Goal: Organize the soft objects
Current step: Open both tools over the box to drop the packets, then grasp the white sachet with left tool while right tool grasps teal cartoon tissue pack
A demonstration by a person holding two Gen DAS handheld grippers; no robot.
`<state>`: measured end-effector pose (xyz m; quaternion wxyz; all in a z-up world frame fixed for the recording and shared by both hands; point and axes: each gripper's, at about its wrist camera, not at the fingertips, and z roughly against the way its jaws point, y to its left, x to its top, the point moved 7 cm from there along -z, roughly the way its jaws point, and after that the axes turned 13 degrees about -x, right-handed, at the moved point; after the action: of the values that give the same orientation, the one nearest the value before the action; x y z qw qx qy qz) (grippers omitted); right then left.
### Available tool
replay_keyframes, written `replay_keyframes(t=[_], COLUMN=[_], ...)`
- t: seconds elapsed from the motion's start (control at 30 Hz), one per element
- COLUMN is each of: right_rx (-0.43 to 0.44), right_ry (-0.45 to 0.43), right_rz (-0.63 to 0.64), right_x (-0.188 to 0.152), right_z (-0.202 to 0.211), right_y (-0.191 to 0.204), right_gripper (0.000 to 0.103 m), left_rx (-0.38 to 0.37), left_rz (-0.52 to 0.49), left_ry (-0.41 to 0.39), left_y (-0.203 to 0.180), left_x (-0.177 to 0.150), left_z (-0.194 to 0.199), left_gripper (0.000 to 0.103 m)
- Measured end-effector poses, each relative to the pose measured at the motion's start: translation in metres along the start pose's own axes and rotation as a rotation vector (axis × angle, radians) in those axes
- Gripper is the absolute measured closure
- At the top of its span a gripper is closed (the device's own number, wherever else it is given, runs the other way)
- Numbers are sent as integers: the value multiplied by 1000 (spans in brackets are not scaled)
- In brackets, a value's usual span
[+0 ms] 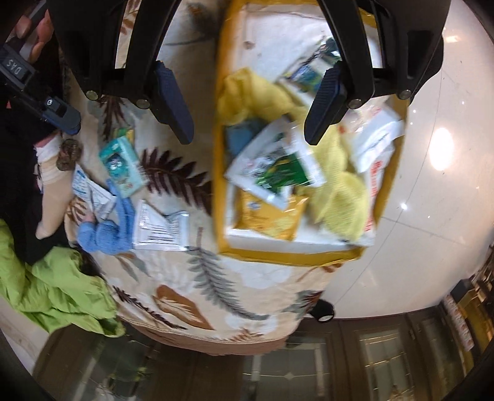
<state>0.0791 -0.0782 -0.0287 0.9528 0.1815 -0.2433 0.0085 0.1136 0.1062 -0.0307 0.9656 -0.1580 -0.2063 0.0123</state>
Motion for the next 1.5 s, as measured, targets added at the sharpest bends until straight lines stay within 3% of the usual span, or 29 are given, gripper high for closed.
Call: replay_keyframes(t=[0.27, 0.57, 0.8, 0.9, 1.1, 1.5], right_rx=[-40, -38, -42, -44, -96, -94], right_ry=[1, 16, 4, -2, 13, 44], right_rz=[-100, -150, -168, -175, -93, -27], right_x=[-9, -15, -11, -9, -6, 8], right_z=[7, 1, 3, 2, -11, -38], right_y=[-51, -69, -74, -75, -66, -50], right_gripper=[74, 74, 73, 55, 55, 55], left_rx=[-34, -31, -42, -55, -81, -95], left_rz=[-38, -81, -73, -64, -30, -8], left_ry=[38, 70, 79, 73, 94, 101], left_y=[-34, -58, -66, -69, -75, -80], left_x=[10, 10, 15, 24, 48, 73], left_z=[-23, -43, -54, -58, -75, -109], left_gripper=[29, 29, 29, 29, 29, 29])
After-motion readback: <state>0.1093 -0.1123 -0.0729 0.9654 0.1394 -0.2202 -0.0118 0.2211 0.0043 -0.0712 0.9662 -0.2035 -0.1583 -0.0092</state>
